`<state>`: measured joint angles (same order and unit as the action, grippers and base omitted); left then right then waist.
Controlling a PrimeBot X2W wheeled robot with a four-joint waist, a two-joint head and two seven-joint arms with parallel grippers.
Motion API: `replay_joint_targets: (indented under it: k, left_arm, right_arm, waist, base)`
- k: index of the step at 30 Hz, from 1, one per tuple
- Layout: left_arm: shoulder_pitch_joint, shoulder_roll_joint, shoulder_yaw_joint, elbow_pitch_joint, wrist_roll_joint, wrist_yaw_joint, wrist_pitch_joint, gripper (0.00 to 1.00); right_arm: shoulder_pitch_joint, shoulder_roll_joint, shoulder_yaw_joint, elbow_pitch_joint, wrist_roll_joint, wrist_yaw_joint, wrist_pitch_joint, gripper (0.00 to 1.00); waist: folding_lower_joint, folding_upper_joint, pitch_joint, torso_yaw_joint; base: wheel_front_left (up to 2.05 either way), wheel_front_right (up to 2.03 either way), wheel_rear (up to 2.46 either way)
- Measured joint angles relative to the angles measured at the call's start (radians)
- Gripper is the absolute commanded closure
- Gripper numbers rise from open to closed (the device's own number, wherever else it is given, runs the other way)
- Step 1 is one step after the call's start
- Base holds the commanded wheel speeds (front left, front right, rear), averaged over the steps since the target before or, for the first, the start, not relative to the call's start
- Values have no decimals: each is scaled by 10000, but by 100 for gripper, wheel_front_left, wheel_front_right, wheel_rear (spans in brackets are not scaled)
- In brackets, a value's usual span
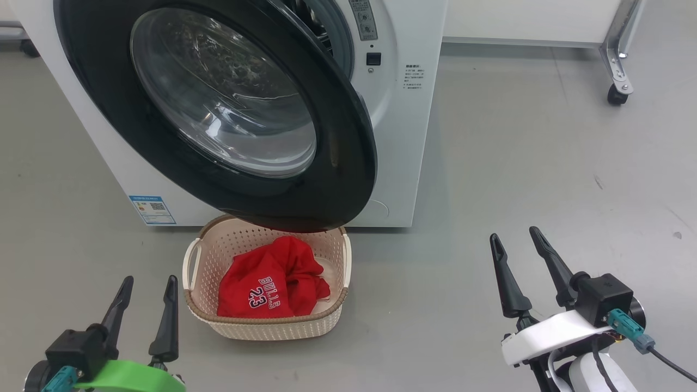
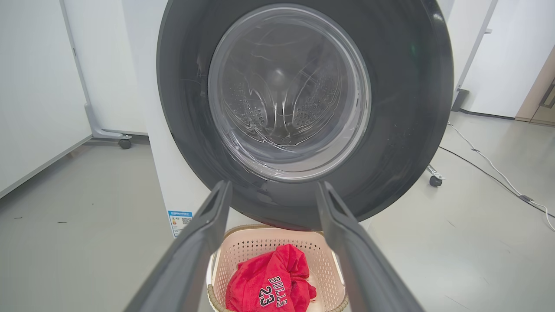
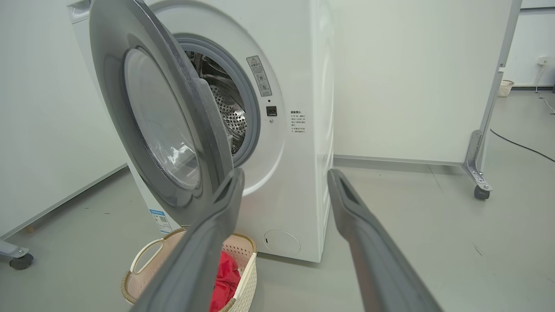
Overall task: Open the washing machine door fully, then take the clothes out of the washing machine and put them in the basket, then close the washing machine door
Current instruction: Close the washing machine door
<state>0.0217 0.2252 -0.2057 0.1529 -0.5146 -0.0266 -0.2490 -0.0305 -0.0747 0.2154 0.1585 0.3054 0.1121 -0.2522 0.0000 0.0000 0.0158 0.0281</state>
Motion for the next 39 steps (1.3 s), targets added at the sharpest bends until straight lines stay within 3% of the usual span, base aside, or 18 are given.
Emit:
replay_joint_targets:
  k: [2, 3, 4, 5, 16, 32, 39]
  left_arm:
    - [0, -6, 23, 6, 59, -15, 0, 0]
    - [0, -13, 27, 10, 61, -52, 0, 0]
    - [0, -29, 27, 12, 61, -65, 0, 0]
    - [0, -46, 27, 13, 63, -67, 0, 0]
    - [-8, -197, -25, -65, 132, -188, 0, 0]
    - [-836, -700, -184, -226, 134, -418, -2, 0]
    - [-1359, -855, -303, -190, 148, -558, -2, 0]
  right_arm:
    - [0, 2, -4, -2, 0, 0, 0, 0]
    - [0, 4, -6, -2, 0, 2, 0, 18]
    - [0, 4, 0, -2, 0, 2, 0, 69]
    - [0, 4, 12, -4, -4, 6, 0, 100]
    - [-248, -46, 683, -207, -228, 44, 0, 100]
    - [-2976, -1039, 3070, -410, -1126, 100, 1058, 100]
    - [-4272, -1329, 3243, -337, -1014, 100, 1340, 100]
  waist:
    - [0, 0, 8, 9]
    - [0, 0, 11, 14]
    - [0, 0, 12, 21]
    - [0, 0, 14, 29]
    - [0, 0, 358, 220]
    - [0, 0, 1783, 991]
    - [0, 0, 2514, 1430]
  base:
    - [0, 0, 0]
    - [0, 0, 0]
    - [0, 0, 0]
    - [0, 0, 0]
    - [0, 0, 0]
    - [0, 0, 0]
    - [0, 0, 0]
